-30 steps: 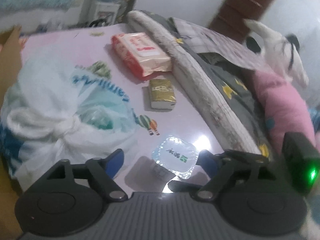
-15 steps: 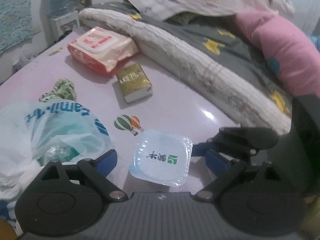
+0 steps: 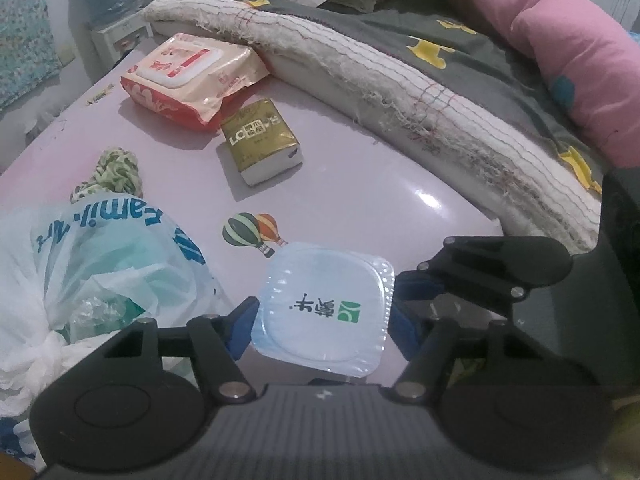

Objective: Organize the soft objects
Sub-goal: 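Lower the yogurt cup toward the left gripper and grasp it with the left gripper, then carry the yogurt cup into the cardboard box with the left gripper and release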

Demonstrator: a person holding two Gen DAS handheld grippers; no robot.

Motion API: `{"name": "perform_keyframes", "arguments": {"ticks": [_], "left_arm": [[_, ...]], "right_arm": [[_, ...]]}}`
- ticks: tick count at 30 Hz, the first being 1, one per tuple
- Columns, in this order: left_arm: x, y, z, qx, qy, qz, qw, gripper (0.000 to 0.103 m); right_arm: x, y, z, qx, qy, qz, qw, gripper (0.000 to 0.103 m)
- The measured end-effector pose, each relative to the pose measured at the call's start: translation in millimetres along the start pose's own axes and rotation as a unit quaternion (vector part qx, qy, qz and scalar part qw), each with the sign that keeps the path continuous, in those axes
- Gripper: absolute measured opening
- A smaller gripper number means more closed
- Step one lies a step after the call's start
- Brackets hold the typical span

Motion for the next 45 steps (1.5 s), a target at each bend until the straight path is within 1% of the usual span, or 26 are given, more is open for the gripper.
{"name": "perform_keyframes", "arguments": {"ticks": [15,19,23,30,33,38,40,42,45], "left_arm": [[-7,-2,0,-0.008,-0.012,-0.007,0.9999,0.067],[-14,-3,2,-0.016,-0.014,-0.01,0.9997,0.063],[-22,-3,2,-0.019,-0.023,-0.006,0.9996,0.063],[-28,-1,1,-0.037,-0.04,-0.006,0.9985,0.063],[-37,2,3,-0.048,-0.053,-0.009,0.9974,0.063],[-59,8,11,-0.065,-0.08,-0.007,0.9947,0.063],[-72,15,13,-0.081,-0.091,-0.01,0.9925,0.063],[-87,23,14,-0.102,-0.103,-0.017,0.9893,0.063],[-108,37,14,-0.131,-0.121,-0.018,0.9838,0.063]], "right_arm": [[-3,3,3,0.004,-0.012,0.005,1.0,0.068],[-9,7,8,0.005,-0.02,0.006,1.0,0.068],[-14,13,12,-0.002,-0.03,0.009,1.0,0.068],[-14,17,8,-0.005,-0.025,0.006,1.0,0.066],[-18,18,10,-0.002,-0.029,0.006,1.0,0.066],[-31,22,22,0.006,-0.052,0.011,0.999,0.066],[-38,25,27,0.006,-0.061,0.01,0.998,0.066],[-45,28,32,0.011,-0.07,0.019,0.997,0.067],[-54,34,39,0.02,-0.082,0.034,0.996,0.067]]}}
Point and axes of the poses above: each gripper's, at about its wrist camera, not at the fingertips, and x roughly the way its jaws point, y to its left, z to its top, the point moved 6 cm from there along x, roughly the way its jaws point, and after that the axes turned 10 degrees about -y, right-handed, at the moved point
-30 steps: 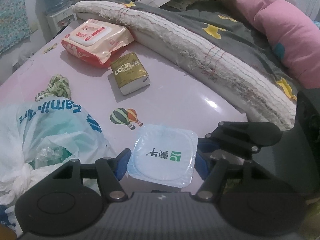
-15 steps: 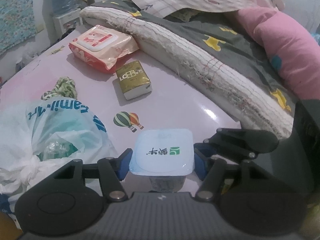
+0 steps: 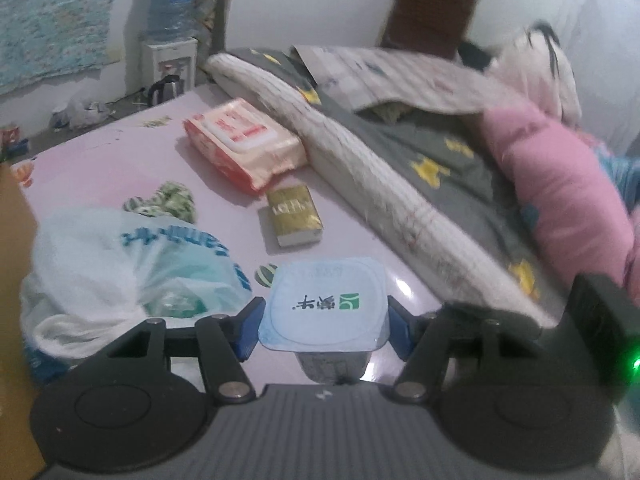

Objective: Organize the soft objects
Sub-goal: 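Carry the yogurt cup into the cardboard box with the left gripper and release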

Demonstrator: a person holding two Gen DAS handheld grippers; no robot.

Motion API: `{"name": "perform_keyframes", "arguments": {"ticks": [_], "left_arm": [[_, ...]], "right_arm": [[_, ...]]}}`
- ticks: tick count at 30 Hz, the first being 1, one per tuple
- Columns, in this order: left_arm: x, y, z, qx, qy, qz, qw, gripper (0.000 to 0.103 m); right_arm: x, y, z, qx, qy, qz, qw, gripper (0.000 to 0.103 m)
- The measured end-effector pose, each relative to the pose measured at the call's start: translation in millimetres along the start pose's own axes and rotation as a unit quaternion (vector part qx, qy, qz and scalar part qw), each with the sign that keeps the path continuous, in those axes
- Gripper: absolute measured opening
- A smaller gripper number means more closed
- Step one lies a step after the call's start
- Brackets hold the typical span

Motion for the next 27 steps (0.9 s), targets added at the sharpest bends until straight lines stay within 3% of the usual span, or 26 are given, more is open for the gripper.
{"name": "perform_keyframes", "arguments": {"ticks": [7,12,18,27], "left_arm": [[-53,38,17,-0.066,-0.048,0.014,0.9965,0.063],[-110,80,28,-0.108,-0.102,0.058,0.9872,0.063],[-169,145,14,-0.147,-0.136,0.166,0.9655,0.063],[-179,238,-53,-0.198,-0.079,0.31,0.9265,0.063]], "right_arm": [[3,23,17,0.017,-0.009,0.041,0.999,0.067],[14,46,24,-0.002,-0.006,0.064,0.998,0.067],[30,59,16,-0.008,0.021,0.076,0.997,0.067],[46,52,4,0.0,0.053,0.056,0.997,0.067]]}}
Point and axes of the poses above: each gripper's, at about its wrist camera, not at the fingertips, and x roughly the way its jaws point, y to its left, z to its top, the point moved 6 cm from there along x, roughly the way its jaws point, and after that the axes turned 10 degrees about -y, right-handed, at the moved point
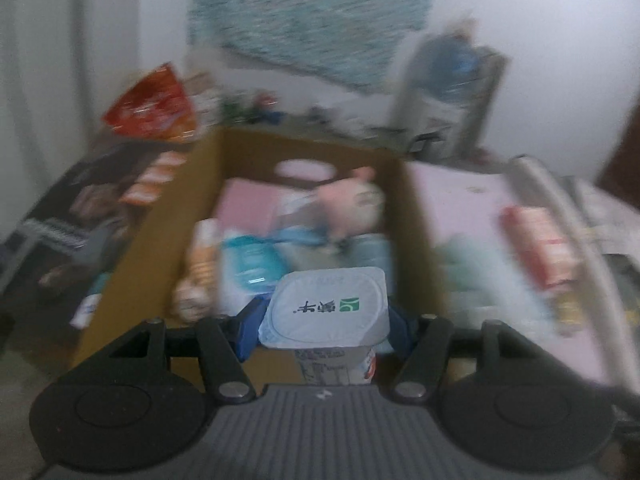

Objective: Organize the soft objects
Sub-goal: 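Carry the yogurt cup into the cardboard box with the left gripper and release, then grasp the green scrunchie with the left gripper while the right gripper grasps the gold tissue pack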

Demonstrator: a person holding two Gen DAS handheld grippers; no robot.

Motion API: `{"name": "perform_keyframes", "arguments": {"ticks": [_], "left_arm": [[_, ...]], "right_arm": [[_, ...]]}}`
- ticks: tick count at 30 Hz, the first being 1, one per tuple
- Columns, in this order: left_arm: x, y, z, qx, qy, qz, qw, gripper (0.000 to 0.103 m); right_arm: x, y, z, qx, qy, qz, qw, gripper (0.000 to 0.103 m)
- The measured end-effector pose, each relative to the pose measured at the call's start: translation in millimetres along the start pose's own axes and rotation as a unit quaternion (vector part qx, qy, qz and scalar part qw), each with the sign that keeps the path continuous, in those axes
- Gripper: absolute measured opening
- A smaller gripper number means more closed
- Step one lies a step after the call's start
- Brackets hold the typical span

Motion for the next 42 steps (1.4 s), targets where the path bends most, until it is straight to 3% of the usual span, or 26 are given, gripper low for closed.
{"name": "perform_keyframes", "arguments": {"ticks": [9,16,24,29,36,42], "left_arm": [[49,80,-29,-0.044,0.053,0.089,0.9936,0.063],[59,90,-45,-0.02,0.069,0.125,0.9895,0.063],[58,91,-57,-0.04,0.099,0.126,0.9863,0.062],[37,82,-44,-0.031,0.069,0.115,0.9905,0.07],[11,59,-26,-0.003,0.03,0.114,0.993,0.073],[-13,11,-1,0.021,-0.02,0.044,0.9986,0.091]], "right_arm": [[4,-7,-3,0.007,0.013,-0.016,1.0,0.067],[6,-6,-3,0.003,0.02,-0.018,1.0,0.068],[8,-5,-3,0.001,0.022,-0.015,1.0,0.07],[7,-5,-4,0.003,0.022,-0.012,1.0,0.071],[3,-6,-3,0.007,0.016,-0.014,1.0,0.073],[-4,-21,-2,0.015,0.009,-0.042,0.999,0.074]]}}
Point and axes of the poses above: each gripper's, at about its wrist camera, not at the fingertips, and x roughly the way its jaws point, y to its left, z to its top, the point moved 6 cm from there along x, roughly the way its jaws point, and after that the axes turned 10 degrees about -y, right-handed, at the moved point
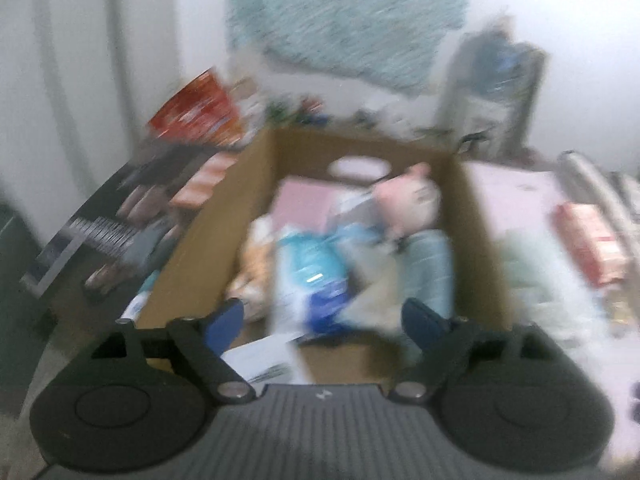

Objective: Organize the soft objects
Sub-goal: 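Grasp the green scrunchie with the left gripper while the right gripper grasps the gold tissue pack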

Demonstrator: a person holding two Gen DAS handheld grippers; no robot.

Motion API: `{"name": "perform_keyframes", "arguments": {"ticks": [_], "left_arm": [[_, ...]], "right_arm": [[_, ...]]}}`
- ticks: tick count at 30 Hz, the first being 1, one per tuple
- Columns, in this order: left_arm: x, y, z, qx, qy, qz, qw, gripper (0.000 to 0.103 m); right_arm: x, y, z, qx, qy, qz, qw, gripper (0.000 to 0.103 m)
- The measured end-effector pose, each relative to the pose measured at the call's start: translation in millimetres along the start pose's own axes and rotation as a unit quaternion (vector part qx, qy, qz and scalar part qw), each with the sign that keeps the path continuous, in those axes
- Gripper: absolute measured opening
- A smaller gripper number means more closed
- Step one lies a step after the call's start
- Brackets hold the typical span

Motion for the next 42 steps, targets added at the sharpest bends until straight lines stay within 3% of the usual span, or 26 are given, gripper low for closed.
{"name": "perform_keyframes", "arguments": {"ticks": [6,9,14,18,31,39,42], "left_arm": [[-19,-79,34,0.055,-0.043,-0.091,0.9934,0.097],[-15,-120,37,0.072,-0.036,-0.131,0.9881,0.098],[11,-183,41,0.063,0.027,-0.193,0.9788,0.098],[49,-228,44,0.054,0.115,-0.225,0.9662,0.098],[184,-352,21,0.125,0.236,-0.214,0.9397,0.097],[259,-363,-12,0.14,0.306,-0.159,0.9282,0.097],[273,-356,-20,0.131,0.324,-0.15,0.9249,0.092]], "right_arm": [[-8,-30,11,0.027,-0.024,-0.034,0.999,0.074],[-9,-48,22,0.035,-0.035,-0.058,0.997,0.075],[1,-79,40,0.057,-0.04,-0.089,0.994,0.075],[15,-97,53,0.064,-0.022,-0.102,0.993,0.081],[83,-147,66,0.045,0.016,-0.176,0.983,0.084],[110,-160,58,0.018,0.043,-0.202,0.978,0.084],[118,-161,56,0.002,0.047,-0.207,0.977,0.084]]}}
Point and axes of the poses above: each gripper's, at about its wrist camera, not at the fingertips, and x roughly the way its jaws point, y to its left, z to its top, the point moved 6 cm from there along x, roughly the way its jaws point, and after that the axes turned 10 degrees about -y, right-handed, at the moved point
